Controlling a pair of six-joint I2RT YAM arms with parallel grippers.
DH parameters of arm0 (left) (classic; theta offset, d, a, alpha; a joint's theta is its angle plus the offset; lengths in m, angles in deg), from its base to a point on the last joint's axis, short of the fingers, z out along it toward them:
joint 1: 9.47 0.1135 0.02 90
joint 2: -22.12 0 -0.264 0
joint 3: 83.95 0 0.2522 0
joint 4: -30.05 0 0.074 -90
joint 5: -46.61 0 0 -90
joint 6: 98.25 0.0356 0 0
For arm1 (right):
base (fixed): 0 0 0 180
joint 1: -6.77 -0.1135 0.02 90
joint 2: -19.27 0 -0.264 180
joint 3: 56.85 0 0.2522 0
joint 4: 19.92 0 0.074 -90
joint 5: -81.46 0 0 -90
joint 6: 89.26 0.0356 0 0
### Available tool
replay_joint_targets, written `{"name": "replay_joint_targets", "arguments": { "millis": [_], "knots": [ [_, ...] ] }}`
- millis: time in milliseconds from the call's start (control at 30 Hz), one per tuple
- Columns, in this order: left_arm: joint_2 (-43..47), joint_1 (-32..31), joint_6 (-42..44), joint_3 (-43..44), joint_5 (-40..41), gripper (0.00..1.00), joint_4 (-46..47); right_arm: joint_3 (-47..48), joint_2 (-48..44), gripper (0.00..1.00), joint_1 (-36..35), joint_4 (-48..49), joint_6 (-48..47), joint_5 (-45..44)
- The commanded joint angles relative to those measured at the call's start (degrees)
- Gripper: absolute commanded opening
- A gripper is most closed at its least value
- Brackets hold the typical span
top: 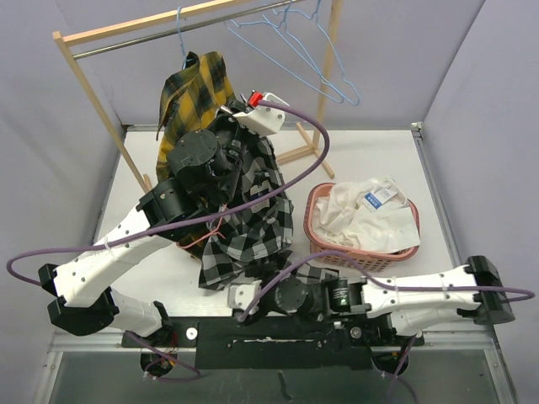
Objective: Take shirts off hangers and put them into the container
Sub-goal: Remove the shirt from the hanger.
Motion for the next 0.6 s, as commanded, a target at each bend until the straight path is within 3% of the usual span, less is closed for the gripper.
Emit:
{"name": "replay_joint_targets", "arguments": {
  "millis": [0, 133, 567],
  "knots": [
    [1.3, 0.6, -2.3, 1.8, -2.0, 0.00, 2.9, 0.4, 7.8, 0.63, -2.0, 23.7, -15.2, -13.0],
    [1.6, 0.6, -3.2, 2.0, -2.5, 0.00, 2.0, 2.7, 15.2, 0.63, -0.8, 34.3, -22.3, -13.3],
    [3.6, 0.6, -4.1, 0.8, -3.0, 0.00, 1.7, 13.4, 28.8, 0.63, 6.3, 41.2, -23.4, -4.4]
  ]
}}
